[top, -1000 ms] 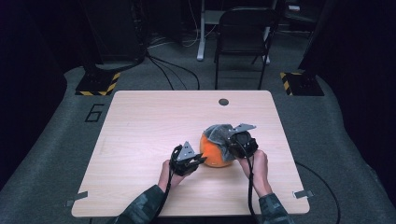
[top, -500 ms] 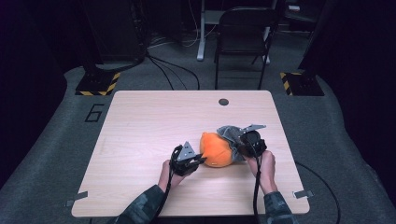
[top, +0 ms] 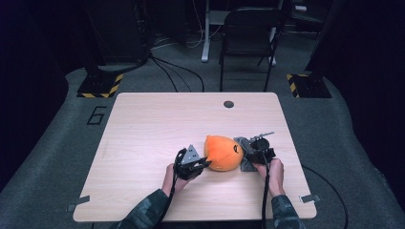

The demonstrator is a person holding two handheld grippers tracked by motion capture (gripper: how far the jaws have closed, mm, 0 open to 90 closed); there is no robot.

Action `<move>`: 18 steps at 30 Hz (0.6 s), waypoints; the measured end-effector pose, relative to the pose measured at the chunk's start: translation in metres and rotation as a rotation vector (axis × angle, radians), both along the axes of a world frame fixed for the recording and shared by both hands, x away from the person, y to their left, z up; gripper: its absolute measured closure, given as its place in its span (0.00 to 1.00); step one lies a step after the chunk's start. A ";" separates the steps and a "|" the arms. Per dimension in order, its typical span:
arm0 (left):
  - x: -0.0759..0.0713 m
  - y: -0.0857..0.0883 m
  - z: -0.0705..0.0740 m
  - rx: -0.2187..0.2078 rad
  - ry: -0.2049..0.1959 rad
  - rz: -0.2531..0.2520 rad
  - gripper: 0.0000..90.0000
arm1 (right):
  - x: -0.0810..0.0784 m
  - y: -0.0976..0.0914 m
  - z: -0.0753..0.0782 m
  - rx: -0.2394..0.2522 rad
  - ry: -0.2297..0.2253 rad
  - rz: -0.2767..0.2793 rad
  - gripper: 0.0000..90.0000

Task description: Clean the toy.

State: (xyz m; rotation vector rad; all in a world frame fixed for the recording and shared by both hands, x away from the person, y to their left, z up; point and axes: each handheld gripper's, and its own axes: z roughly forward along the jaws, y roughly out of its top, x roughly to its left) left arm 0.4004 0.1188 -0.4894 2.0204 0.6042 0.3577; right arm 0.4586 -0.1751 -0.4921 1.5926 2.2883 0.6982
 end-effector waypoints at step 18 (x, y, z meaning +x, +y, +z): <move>0.000 -0.001 0.001 -0.006 -0.001 -0.004 0.90 | -0.029 0.003 0.087 0.148 -0.233 0.063 0.83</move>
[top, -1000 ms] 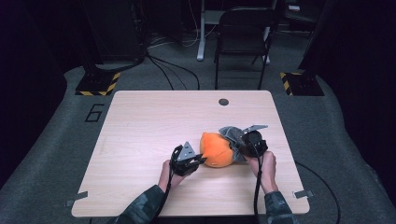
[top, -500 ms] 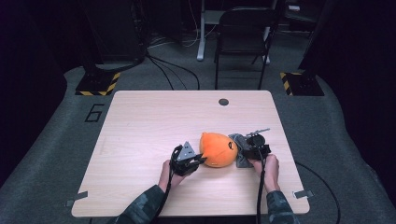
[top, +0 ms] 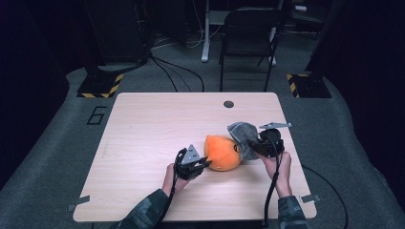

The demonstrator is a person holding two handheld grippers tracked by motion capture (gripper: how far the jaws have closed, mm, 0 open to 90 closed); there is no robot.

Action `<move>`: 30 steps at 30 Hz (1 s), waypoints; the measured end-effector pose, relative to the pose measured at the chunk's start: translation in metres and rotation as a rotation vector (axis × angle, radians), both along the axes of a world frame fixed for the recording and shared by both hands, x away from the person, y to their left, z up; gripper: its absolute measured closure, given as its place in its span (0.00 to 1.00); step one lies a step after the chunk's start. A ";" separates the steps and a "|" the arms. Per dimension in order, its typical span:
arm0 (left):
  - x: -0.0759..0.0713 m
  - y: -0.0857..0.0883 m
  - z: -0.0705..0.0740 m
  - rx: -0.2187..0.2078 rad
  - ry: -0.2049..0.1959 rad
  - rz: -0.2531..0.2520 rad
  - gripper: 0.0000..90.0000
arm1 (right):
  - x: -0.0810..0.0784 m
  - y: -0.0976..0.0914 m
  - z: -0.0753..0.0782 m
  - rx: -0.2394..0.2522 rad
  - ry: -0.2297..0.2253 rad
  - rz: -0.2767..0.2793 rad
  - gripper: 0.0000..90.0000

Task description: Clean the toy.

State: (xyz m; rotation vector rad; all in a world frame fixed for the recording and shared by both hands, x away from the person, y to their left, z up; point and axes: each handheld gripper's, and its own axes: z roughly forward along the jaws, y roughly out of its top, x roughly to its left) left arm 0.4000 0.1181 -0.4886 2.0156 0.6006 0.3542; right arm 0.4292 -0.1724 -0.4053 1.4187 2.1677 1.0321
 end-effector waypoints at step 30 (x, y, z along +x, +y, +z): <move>-0.002 -0.002 0.000 0.001 -0.010 -0.010 0.89 | -0.013 0.098 -0.009 -0.104 -0.033 0.213 0.83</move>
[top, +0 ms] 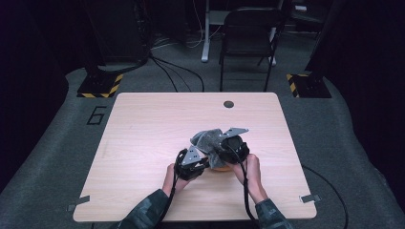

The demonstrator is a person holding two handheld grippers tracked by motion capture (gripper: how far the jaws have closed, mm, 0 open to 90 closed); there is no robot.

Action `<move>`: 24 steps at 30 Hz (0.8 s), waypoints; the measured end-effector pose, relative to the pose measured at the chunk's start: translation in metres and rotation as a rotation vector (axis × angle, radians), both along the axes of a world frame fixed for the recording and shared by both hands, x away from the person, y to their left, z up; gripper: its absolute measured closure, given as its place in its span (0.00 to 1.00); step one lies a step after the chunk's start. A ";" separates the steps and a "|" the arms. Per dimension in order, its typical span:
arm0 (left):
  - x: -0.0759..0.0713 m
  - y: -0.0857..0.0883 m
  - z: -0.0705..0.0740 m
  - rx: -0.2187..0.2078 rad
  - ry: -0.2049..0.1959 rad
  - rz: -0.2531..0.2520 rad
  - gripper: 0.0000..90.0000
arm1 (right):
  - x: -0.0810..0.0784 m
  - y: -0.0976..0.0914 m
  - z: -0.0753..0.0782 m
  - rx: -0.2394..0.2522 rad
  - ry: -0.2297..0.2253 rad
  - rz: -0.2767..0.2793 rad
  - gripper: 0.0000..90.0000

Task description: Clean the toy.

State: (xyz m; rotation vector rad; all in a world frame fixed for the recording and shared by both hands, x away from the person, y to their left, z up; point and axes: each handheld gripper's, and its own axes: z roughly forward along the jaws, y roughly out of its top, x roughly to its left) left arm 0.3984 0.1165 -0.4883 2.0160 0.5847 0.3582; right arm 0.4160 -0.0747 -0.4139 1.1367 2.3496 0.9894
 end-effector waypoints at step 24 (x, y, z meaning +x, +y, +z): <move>0.001 0.001 -0.001 -0.002 0.005 -0.005 0.89 | 0.014 -0.053 -0.006 0.031 0.023 -0.139 0.81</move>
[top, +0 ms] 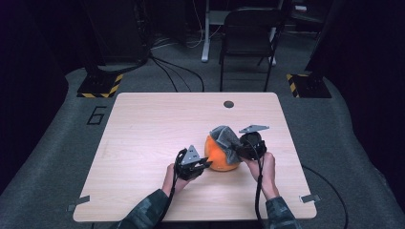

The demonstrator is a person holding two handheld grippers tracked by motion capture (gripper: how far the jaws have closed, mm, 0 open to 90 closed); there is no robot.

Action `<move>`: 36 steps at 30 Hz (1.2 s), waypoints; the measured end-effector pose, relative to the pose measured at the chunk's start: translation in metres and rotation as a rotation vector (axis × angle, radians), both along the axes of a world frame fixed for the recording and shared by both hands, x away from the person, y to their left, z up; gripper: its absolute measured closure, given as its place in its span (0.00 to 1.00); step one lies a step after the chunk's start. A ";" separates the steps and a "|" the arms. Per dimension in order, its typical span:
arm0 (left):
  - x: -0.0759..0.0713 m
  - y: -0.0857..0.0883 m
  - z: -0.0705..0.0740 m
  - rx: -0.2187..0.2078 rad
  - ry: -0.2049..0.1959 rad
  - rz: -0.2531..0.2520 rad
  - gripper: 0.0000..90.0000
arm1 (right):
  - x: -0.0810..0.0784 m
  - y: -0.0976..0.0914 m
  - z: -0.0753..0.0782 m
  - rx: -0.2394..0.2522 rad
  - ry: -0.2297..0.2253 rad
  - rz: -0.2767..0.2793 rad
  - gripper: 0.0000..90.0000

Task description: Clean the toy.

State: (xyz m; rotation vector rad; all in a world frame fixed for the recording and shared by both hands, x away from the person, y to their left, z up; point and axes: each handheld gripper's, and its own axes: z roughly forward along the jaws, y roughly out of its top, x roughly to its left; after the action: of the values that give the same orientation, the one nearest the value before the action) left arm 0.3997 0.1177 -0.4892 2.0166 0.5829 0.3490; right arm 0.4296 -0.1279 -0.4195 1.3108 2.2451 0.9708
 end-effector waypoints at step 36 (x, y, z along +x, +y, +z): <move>0.002 0.002 -0.003 -0.007 0.012 0.002 0.88 | 0.028 -0.039 -0.074 -0.100 0.191 -0.134 0.84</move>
State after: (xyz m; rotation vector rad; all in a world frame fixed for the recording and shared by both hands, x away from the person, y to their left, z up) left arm 0.4014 0.1194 -0.4918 2.0124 0.5923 0.3358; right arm 0.4574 -0.1668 -0.4934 1.5436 2.2759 0.7036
